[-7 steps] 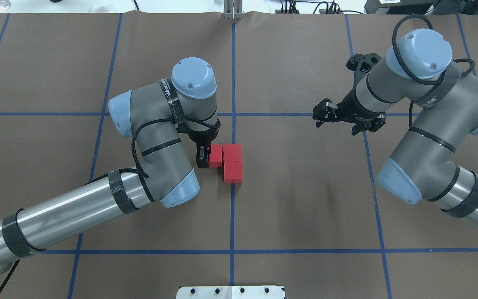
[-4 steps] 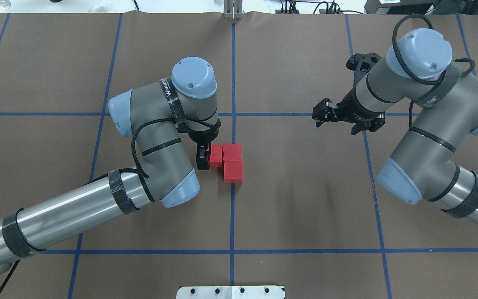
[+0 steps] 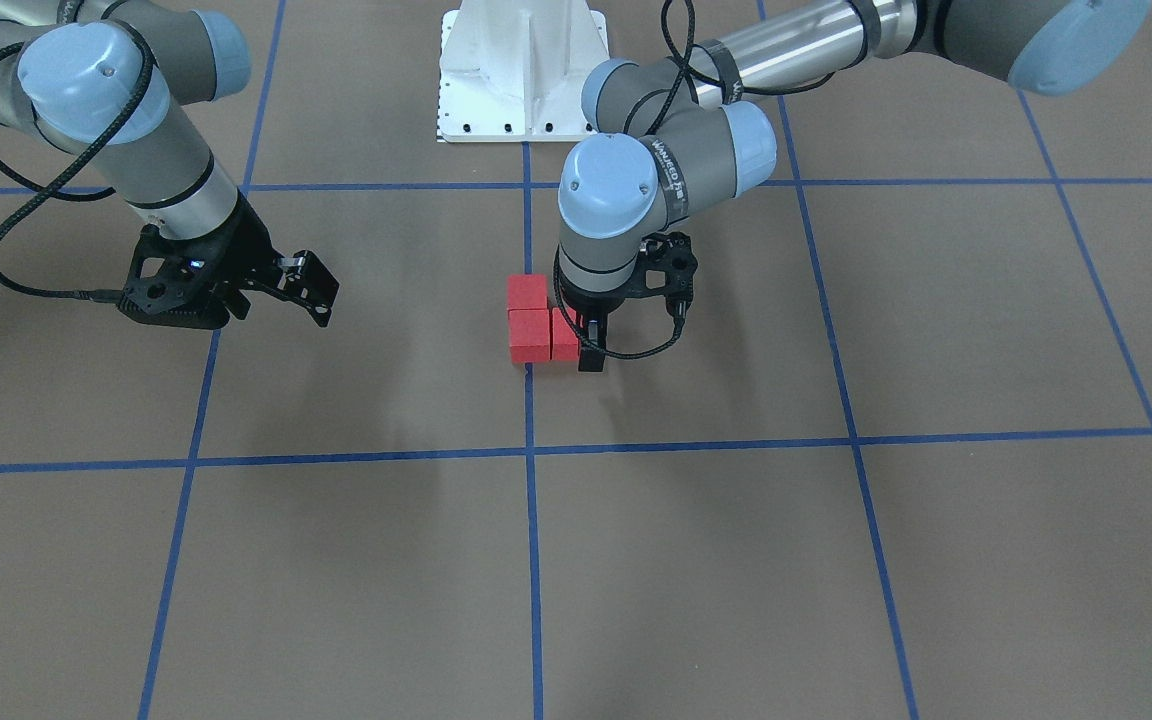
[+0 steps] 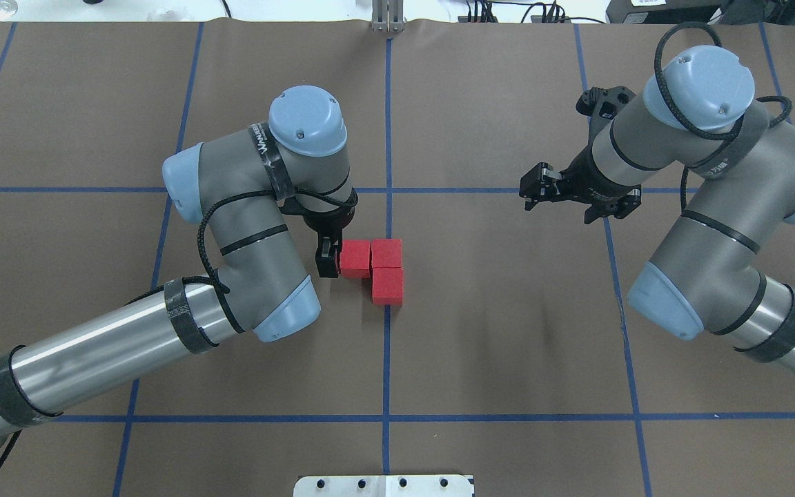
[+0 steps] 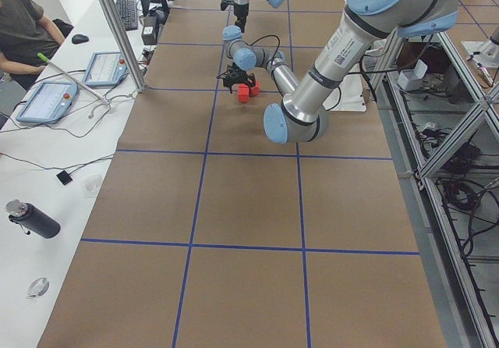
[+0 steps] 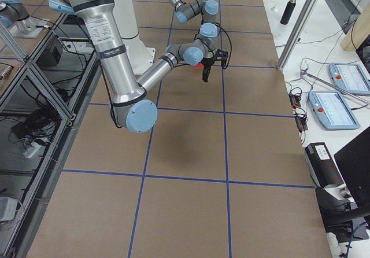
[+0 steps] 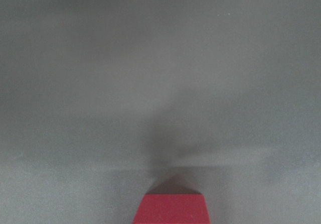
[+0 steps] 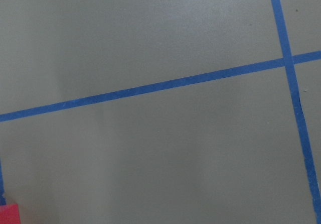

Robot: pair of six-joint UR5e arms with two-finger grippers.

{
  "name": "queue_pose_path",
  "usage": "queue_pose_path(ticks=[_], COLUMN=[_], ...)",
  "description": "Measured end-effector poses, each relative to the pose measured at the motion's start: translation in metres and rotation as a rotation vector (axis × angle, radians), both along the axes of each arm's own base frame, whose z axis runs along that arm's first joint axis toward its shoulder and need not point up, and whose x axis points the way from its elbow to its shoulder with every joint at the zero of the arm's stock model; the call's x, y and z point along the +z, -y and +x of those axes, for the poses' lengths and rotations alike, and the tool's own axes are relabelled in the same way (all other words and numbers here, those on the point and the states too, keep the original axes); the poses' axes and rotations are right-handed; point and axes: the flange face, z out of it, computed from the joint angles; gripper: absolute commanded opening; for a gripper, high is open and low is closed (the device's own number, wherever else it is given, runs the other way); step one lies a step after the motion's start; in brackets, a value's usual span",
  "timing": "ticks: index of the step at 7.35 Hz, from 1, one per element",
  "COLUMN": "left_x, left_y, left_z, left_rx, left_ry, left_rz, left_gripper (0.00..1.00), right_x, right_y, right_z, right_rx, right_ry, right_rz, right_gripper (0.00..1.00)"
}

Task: Form red blocks into L shape at center
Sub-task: 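Lower the cube beside the farther center cube and nudge it into line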

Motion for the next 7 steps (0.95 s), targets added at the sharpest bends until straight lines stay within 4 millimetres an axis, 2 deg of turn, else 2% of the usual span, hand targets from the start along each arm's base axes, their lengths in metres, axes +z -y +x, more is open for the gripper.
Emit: queue_pose_path(ticks=[2,7], left_x=[0.012,0.017], left_y=[-0.008,-0.028], left_z=[0.004,0.015], left_rx=[0.012,0.043], left_ry=[0.014,0.039], left_rz=[-0.01,-0.026], left_gripper=[1.0,1.0], right_x=[0.001,0.004], right_y=[0.0,0.001], right_z=[0.0,-0.002], right_rx=[0.0,-0.002], right_ry=[-0.002,-0.006], right_rz=[-0.002,-0.006], right_gripper=[1.0,1.0])
